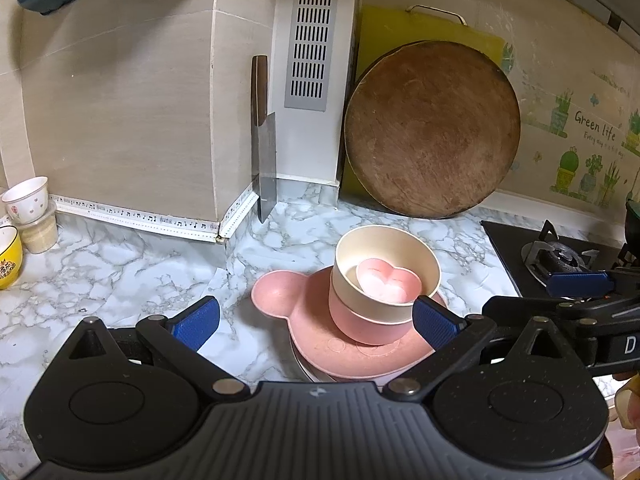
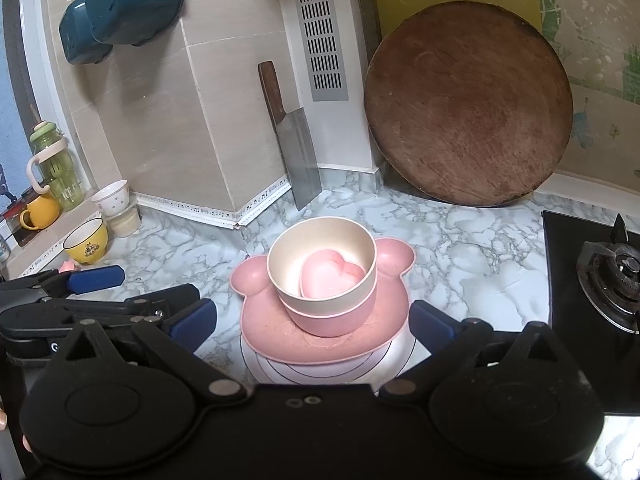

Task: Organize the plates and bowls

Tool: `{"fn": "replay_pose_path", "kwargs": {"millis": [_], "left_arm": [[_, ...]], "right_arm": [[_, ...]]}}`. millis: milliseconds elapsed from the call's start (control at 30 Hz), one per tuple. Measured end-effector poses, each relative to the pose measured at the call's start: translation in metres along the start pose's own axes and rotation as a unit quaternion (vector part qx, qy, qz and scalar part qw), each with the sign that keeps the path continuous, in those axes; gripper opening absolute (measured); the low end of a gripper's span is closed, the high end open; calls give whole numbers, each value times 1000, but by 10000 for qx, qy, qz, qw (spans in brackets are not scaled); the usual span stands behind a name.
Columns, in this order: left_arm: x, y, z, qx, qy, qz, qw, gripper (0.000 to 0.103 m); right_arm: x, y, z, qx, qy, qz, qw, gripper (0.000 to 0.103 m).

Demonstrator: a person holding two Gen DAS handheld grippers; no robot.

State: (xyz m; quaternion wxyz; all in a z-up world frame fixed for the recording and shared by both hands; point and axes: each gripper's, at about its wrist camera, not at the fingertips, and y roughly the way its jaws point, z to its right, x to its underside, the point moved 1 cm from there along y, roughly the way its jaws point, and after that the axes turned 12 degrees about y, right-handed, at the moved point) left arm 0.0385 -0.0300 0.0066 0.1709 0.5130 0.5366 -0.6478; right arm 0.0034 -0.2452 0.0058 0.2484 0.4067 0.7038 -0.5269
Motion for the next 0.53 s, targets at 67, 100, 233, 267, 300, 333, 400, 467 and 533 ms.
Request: {"fn": "replay_pose_path", "kwargs": {"millis": [67,100,233,267,300,333,400,467,533], "left_arm": [[0,1,0,2,-9,-3,10000,103],[1,1,0,13,-20,-13,10000,103],[1,3,-1,49,-20,-27,10000,103],[1,4,-1,56,-25,-23,10000,103],[1,4,-1,65,-26,-22,10000,103],[0,4,0,60,-29,-22,10000,103],[0,4,0,25,-29,2,10000,103],[0,5,-1,61,-47,-14,10000,103],[-1,6,-1,71,-55,-14,10000,103]], "right_arm": [[0,0,0,9,7,-3,10000,103],[1,1,0,13,8,-7,10000,103],[0,1,0,16,21,-23,10000,103],[0,1,0,16,23,-26,10000,103],[0,2,0,21,24,-27,10000,103],[0,2,0,23,25,-24,10000,103],[0,2,1,24,38,-31,10000,103],[0,3,1,35,32,-31,10000,103],[0,4,2,38,45,-41,10000,103]]}}
